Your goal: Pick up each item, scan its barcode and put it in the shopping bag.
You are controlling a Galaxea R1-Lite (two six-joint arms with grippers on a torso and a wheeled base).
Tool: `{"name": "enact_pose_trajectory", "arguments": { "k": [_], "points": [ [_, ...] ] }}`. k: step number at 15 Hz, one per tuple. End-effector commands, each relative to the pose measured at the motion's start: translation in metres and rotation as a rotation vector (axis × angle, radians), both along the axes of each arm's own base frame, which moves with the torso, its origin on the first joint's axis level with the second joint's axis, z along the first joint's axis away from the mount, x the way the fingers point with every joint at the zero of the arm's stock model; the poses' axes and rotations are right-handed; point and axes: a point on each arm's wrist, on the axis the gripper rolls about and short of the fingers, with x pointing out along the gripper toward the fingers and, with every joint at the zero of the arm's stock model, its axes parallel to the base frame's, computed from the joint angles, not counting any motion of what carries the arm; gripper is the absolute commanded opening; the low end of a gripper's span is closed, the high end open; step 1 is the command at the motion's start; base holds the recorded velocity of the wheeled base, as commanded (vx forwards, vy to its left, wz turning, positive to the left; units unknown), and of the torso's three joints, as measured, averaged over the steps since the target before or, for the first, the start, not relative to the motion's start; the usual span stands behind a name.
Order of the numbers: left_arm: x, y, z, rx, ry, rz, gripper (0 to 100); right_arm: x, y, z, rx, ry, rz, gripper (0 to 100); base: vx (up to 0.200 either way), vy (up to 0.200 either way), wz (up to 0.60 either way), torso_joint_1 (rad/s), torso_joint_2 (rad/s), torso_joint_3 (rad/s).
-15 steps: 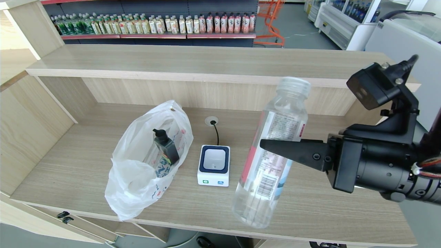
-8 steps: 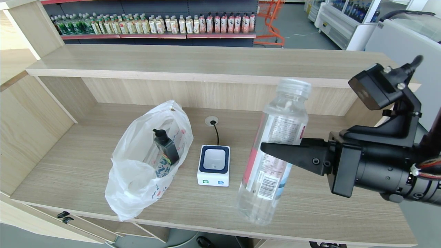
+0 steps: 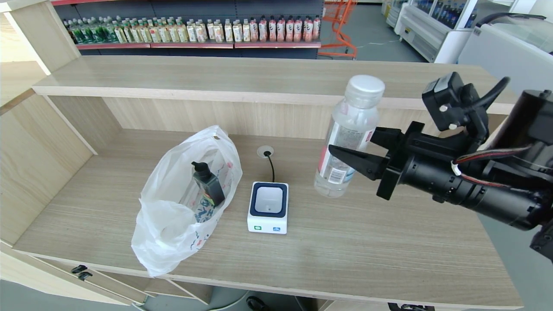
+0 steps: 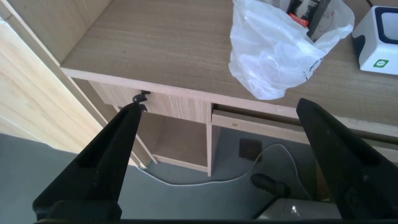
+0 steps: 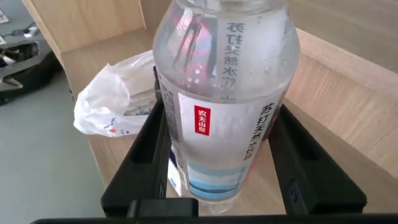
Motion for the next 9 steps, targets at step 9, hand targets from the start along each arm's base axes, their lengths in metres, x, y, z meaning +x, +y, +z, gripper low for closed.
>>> {"name": "enact_pose_trajectory", "arguments": {
  "k": [9],
  "points": [
    [0.0, 0.0, 0.0, 0.0, 0.0, 0.001, 100, 0.037, 0.004, -0.022, -0.274, -0.43, 0.011, 0, 0.0, 0.0, 0.0, 0.0, 0.0, 0.0]
  ]
}}
